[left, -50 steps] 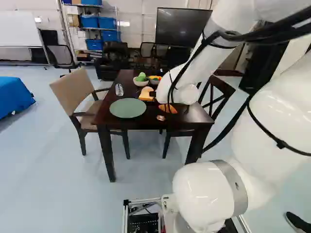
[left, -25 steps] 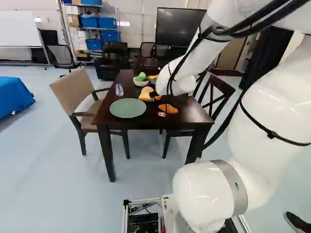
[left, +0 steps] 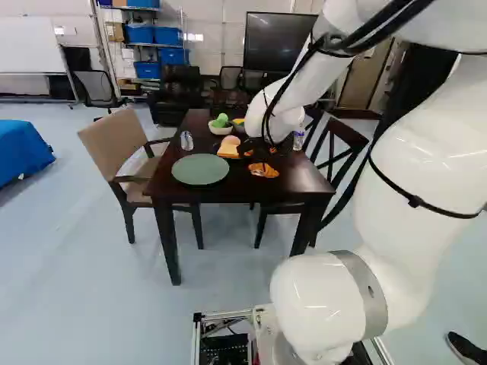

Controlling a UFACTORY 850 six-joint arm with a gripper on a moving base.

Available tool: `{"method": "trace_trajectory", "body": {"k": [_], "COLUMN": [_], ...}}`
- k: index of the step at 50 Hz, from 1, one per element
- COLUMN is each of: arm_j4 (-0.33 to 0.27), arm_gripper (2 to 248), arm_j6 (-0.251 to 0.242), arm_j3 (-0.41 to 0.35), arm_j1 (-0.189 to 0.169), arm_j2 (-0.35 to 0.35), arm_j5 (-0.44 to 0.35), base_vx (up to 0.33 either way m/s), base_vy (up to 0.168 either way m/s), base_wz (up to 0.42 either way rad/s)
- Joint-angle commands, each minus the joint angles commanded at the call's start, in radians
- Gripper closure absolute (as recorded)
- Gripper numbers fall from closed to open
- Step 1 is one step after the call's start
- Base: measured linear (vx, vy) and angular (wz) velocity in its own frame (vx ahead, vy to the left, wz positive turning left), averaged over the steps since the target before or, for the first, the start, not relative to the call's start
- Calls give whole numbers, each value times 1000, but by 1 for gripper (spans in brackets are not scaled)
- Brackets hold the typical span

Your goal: Move the croissant to the empty plate

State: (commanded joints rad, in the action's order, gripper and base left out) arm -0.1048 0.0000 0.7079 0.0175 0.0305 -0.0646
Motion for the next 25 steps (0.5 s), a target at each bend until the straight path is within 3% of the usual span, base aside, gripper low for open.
{"method": "trace_trajectory", "body": {"k": [25], "arm_j4": [0], "arm_gripper": [3], "arm_j6": [0], "arm_j3": [84], "arm_j1": [-16], "arm_j2": [16], "arm_j5": [200], "base_vx": [0], "base_vy": [0], "base_wz": [0]}}
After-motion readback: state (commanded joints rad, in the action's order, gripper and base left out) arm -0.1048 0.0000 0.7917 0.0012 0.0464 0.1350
